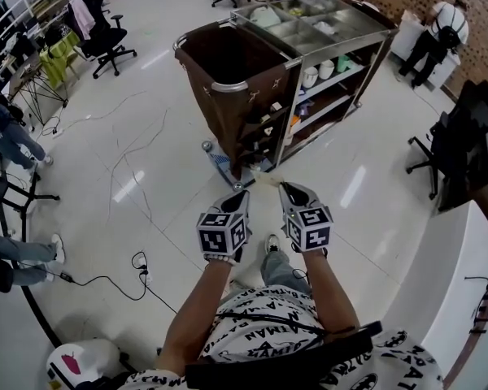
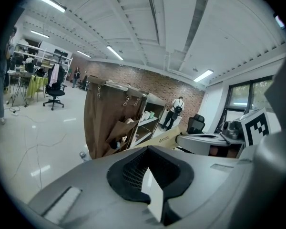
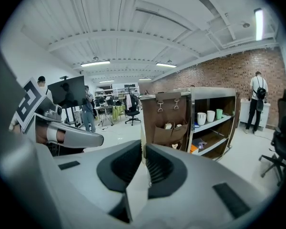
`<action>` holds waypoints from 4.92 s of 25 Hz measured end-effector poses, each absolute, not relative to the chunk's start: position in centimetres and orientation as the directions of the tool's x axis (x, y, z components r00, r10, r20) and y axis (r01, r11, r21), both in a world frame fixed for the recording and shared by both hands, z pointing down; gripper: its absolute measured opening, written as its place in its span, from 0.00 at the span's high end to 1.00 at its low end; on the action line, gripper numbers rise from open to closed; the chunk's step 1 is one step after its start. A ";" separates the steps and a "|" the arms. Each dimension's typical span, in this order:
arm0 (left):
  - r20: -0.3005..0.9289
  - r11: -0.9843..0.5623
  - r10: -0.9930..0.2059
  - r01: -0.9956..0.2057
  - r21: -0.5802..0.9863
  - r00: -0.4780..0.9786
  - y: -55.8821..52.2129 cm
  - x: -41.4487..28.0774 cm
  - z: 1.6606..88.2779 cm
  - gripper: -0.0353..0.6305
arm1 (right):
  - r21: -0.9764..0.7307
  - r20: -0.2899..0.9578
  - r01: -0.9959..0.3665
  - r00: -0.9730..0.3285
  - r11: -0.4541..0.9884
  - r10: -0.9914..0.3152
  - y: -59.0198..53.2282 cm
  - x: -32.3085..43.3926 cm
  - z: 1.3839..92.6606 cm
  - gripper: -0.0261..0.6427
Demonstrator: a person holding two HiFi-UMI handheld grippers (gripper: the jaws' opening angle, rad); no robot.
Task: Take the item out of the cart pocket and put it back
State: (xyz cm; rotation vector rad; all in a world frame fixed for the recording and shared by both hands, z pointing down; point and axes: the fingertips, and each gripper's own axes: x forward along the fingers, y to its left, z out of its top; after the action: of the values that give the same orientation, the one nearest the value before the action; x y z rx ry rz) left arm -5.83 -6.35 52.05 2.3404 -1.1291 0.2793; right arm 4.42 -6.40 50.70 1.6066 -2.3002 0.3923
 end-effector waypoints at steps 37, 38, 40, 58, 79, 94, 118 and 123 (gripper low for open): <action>0.575 -0.372 -0.623 -0.847 0.380 0.531 -26.5 7.2 62.5 0.94 | -0.085 0.470 -0.937 -0.338 0.340 -0.815 -37.1 18.3 63.6 0.90; 0.580 -0.365 -0.621 -0.849 0.381 0.527 -26.6 7.0 62.8 0.94 | -0.094 0.462 -0.936 -0.344 0.340 -0.818 -37.1 18.3 63.2 0.90; 0.589 -0.354 -0.619 -0.854 0.382 0.520 -26.8 6.8 63.2 0.94 | -0.104 0.448 -0.933 -0.353 0.345 -0.821 -36.9 18.1 62.4 0.90; 0.614 -0.350 -0.603 -0.860 0.370 0.510 -27.0 6.2 63.8 0.94 | -0.213 0.395 -0.945 -0.315 0.247 -0.863 -35.6 18.4 62.9 0.90; 0.638 -0.293 -0.591 -0.869 0.400 0.493 -26.4 6.5 67.0 0.94 | -0.010 0.689 -0.885 -0.343 0.466 -0.638 -41.8 13.3 77.2 0.90; 0.647 -0.259 -0.603 -0.882 0.395 0.467 -24.8 3.8 67.1 0.94 | -0.032 0.625 -0.921 -0.321 0.387 -0.711 -42.0 13.9 76.2 0.89; 0.374 -0.476 -0.715 -0.804 0.357 0.590 -9.8 -7.1 50.9 0.94 | -0.222 0.456 -0.888 -0.459 0.402 -0.762 -12.4 5.0 54.0 0.95; 0.334 -0.502 -0.706 -0.774 0.386 0.625 -6.3 -7.9 49.0 0.94 | -0.128 0.414 -0.899 -0.432 0.419 -0.801 -6.8 1.5 49.4 0.94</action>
State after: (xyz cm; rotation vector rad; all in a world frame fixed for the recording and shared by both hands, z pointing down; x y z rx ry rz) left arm -7.93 -6.31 49.04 2.3452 -1.1615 0.1799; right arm 1.52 -6.81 49.38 1.4754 -2.3881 0.4822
